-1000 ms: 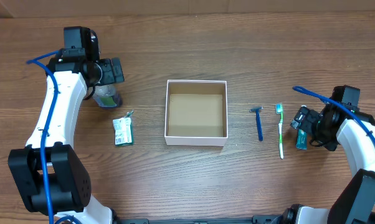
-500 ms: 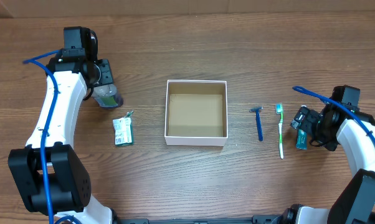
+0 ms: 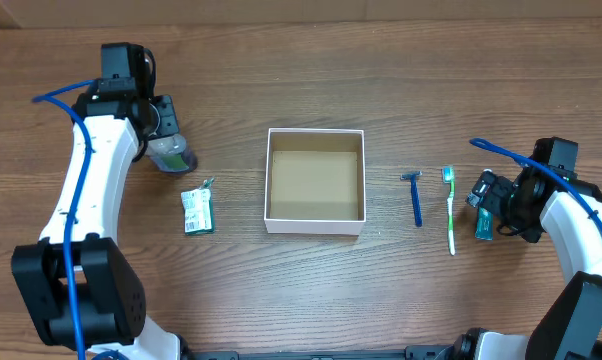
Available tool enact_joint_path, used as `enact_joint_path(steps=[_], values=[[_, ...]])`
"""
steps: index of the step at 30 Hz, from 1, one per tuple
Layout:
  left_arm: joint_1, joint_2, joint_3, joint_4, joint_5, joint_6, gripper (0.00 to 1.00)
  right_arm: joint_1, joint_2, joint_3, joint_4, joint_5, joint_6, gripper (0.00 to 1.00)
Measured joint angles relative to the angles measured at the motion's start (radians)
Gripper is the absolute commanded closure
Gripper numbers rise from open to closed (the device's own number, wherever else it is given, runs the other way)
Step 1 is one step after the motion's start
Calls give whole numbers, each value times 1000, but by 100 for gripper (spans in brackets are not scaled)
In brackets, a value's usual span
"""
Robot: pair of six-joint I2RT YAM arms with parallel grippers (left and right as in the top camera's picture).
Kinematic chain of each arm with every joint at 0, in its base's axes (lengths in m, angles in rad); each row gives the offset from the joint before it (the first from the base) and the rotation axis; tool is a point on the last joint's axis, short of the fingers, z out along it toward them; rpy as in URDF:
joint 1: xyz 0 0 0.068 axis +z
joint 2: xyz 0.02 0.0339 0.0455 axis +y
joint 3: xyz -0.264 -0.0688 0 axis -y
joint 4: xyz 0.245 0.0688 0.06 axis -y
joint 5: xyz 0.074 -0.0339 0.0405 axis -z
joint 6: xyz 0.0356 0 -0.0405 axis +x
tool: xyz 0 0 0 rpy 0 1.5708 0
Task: Pack container
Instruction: 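Lift the soap bottle with the left gripper into the box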
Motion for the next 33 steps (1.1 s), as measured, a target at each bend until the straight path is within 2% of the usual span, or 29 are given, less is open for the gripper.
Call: enact_joint_path(steps=[7,15,24,29,33], values=[[-1,-96,0,-1,2,-2,70,0,0,0,0,0,0,0],[-69,-193,0,4,51,-81,69,0,0,0,0,0,0,0],[-318,-262,2,14,70,-139,70,0,0,0,0,0,0,0],[-449,-267,80,-15,68,-172,71,0,0,0,0,0,0,0],[-573,-273,130,-15,-2,-177,70,0,0,0,0,0,0,0]])
